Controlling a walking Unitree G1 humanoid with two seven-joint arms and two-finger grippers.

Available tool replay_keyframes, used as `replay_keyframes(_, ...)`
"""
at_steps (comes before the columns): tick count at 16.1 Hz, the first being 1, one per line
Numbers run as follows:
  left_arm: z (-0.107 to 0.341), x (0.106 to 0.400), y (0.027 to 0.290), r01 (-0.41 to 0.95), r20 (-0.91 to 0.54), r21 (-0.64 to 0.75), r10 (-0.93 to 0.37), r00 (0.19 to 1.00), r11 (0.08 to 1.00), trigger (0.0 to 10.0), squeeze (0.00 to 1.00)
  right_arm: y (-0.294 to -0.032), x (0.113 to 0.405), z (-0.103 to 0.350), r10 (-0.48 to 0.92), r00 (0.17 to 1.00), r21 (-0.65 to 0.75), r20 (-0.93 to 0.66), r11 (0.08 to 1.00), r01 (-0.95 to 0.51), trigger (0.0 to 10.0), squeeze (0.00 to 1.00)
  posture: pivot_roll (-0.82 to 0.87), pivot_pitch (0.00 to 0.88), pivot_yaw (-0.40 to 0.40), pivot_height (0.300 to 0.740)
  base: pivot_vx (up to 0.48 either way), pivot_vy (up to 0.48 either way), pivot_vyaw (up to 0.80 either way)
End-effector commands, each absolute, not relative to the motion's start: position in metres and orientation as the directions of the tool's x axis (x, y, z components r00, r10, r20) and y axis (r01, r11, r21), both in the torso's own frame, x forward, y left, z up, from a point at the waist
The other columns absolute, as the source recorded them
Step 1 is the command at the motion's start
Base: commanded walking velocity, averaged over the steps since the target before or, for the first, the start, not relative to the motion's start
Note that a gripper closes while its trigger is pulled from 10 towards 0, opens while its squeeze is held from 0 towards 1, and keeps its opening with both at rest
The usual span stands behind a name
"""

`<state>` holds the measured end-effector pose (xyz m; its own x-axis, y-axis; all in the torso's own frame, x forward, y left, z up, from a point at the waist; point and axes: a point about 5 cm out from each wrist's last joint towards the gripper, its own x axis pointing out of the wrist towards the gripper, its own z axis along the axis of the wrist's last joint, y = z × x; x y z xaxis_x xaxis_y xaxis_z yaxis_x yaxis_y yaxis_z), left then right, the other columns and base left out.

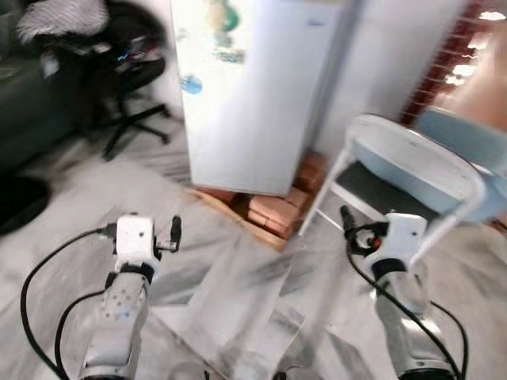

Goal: Restocking fridge

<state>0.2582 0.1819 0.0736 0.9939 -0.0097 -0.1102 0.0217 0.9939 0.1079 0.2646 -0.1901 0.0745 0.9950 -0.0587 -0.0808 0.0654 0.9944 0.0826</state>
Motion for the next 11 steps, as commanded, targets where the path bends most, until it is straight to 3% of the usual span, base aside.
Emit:
replay_keyframes(1, 0.0696, 0.2577, 0.1848, 0.027, -0.137, 0.116, -0.011, 0.991, 0.993, 10.0, 0.00, -0.1822, 0.2684, 0.0813, -0.042, 0.998, 0.095, -0.046, 0.994, 0.046, 10.0, 0.00, 0.08, 0.053, -0.023, 0.740, 0.000, 0.480, -0.46)
replay_keyframes(4, 0.0674, 0.2597, 0.1771, 0.090, -0.157, 0.119, -0.070, 0.985, 0.989, 10.0, 0.00, -0.1826, 0.2668, 0.0796, -0.066, 0.997, 0.101, -0.041, 0.992, 0.070, 10.0, 0.00, 0.06, 0.055, 0.018, 0.740, 0.000, 0.480, 0.00)
replay_keyframes(7, 0.0668, 0.2629, 0.1779, 0.100, -0.160, 0.123, -0.080, 0.984, 0.987, 10.0, 0.00, -0.1812, 0.2616, 0.0754, -0.064, 0.996, 0.089, -0.055, 0.994, 0.069, 10.0, 0.00, 0.06, 0.059, 0.006, 0.740, 0.000, 0.480, 0.00)
replay_keyframes(11, 0.0662, 0.2639, 0.1762, 0.079, -0.164, 0.097, -0.063, 0.984, 0.992, 10.0, 0.00, -0.1831, 0.2681, 0.0775, -0.048, 0.997, 0.071, -0.053, 0.996, 0.052, 10.0, 0.00, 0.07, 0.067, -0.025, 0.740, 0.000, 0.480, -0.80)
